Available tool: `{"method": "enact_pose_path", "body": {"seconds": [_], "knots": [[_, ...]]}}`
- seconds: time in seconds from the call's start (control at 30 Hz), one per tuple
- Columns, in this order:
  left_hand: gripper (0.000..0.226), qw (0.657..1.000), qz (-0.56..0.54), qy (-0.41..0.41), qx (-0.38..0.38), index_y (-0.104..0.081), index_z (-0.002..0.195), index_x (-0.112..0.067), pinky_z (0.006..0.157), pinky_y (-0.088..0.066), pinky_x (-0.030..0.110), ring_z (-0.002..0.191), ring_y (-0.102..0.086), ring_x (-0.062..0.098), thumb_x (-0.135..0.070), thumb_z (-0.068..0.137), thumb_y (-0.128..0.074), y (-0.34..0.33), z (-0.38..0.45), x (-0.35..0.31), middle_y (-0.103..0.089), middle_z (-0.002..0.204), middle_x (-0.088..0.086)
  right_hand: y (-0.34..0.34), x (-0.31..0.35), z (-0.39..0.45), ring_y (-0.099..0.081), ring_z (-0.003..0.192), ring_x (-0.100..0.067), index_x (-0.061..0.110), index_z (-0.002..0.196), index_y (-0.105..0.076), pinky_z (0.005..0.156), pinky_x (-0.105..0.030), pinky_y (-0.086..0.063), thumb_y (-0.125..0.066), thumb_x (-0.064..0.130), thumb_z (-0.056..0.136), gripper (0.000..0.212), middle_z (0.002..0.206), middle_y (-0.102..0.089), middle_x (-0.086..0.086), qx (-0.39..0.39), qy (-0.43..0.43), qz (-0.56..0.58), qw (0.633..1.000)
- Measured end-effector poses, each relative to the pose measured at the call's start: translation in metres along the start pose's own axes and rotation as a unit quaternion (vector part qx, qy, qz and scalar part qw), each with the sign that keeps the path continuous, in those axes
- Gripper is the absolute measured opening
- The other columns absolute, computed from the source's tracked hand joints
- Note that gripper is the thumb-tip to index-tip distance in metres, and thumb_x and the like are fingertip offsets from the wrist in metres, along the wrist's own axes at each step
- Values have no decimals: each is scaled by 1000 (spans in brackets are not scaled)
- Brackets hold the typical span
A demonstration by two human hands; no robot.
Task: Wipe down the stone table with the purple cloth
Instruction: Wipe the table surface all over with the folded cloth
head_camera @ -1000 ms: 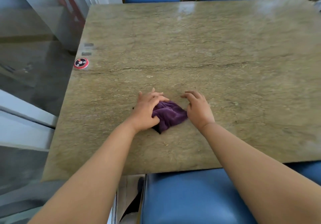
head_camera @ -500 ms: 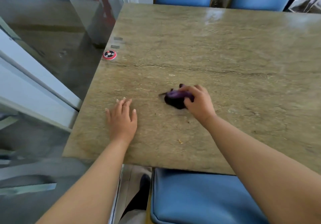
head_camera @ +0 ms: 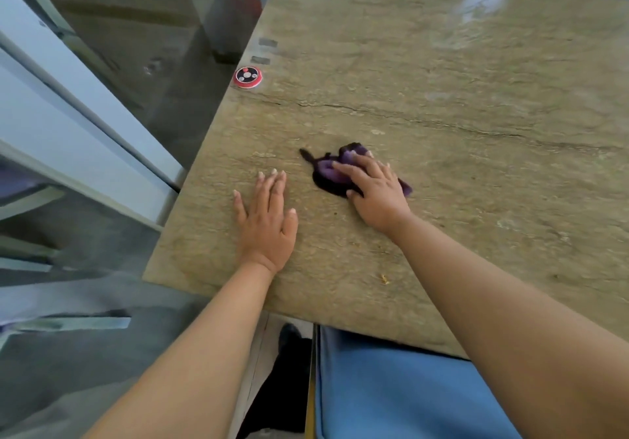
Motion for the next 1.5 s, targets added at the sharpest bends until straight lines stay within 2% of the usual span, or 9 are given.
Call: {"method": "enact_pose_path", "body": {"seconds": [0.13, 0.27, 0.4, 0.5, 0.63, 0.83, 0.97, 1.2, 1.5], "knots": [[70, 1000, -24, -7, -10, -22, 152, -19, 118, 6, 53, 149, -9, 17, -41, 86, -11, 4, -1, 0, -20, 160, -1, 1, 12, -50, -28, 115, 4, 39, 112, -68, 102, -4, -7, -54, -7, 80, 57, 128, -48, 23, 65, 81, 95, 990], [71, 999, -50, -5, -15, -22, 152, -20, 118, 8, 51, 149, -7, 16, -41, 85, -9, 5, -2, 2, -20, 160, -2, 26, -9, -61, -49, 103, 8, 25, 79, -77, 103, -23, -33, -47, -18, 70, 53, 104, -66, 14, 103, -7, 191, 976], [70, 996, -81, -5, -22, -20, 153, -21, 119, 8, 50, 149, -7, 14, -40, 86, -11, 3, -2, 5, -21, 159, -3, 38, -12, -14, -42, 126, -20, 35, 109, -69, 112, -34, -30, -48, -9, 79, 57, 128, -54, 8, -37, -55, 187, 980], [71, 990, -136, 2, -27, -18, 153, -17, 119, 9, 47, 148, -9, 14, -41, 86, -13, 3, -3, 11, -22, 159, 1, -1, 14, 7, -16, 143, -24, 34, 138, -47, 119, -37, -8, -49, 7, 91, 54, 154, -29, 2, 6, -26, 57, 998], [71, 959, -282, 22, -26, -21, 151, -17, 120, 4, 45, 143, -25, 14, -40, 84, -19, 10, -3, 21, -34, 153, 2, -28, 55, -9, -15, 143, -21, 34, 135, -50, 118, -35, -3, -45, 2, 89, 56, 152, -32, 6, 62, 76, 59, 993], [59, 848, -516, 112, 44, -44, 139, -15, 115, -28, 30, 132, -43, 11, -35, 86, -27, 8, -6, 38, -51, 138, 7, -56, 94, -57, -18, 142, -17, 35, 125, -60, 118, -34, -3, -47, -4, 84, 58, 146, -41, 8, 140, 181, 82, 970], [60, 895, -440, 70, 19, -52, 133, -12, 117, -24, 35, 133, -40, 15, -41, 86, -27, 13, -28, 23, -49, 139, 6, -60, 95, -81, -22, 140, -14, 25, 112, -71, 119, -35, 1, -47, -10, 84, 50, 141, -48, 5, 242, 227, 106, 938], [51, 974, -215, 69, -4, -57, 127, -31, 115, 12, 50, 144, -21, 11, -45, 92, -23, -2, -38, -32, -39, 146, -6, -31, 42, -112, -27, 127, 13, 24, 94, -78, 114, -16, 6, -44, -12, 87, 50, 130, -57, 16, 306, 155, 106, 933], [52, 994, -107, 3, 38, -37, 145, -31, 111, 17, 59, 148, -4, 7, -49, 100, -18, -23, -20, -83, -24, 156, -16, 42, -63, -145, -55, 96, 12, 25, 68, -79, 95, -11, -37, -48, -18, 75, 54, 93, -71, 19, 290, -71, 131, 945]]}}
Point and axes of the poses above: each hand's wrist, its own z-axis towards the middle knuckle, its own y-axis out of the back of the hand, x = y × z, the point moved 7 cm from there along z, towards the middle knuckle
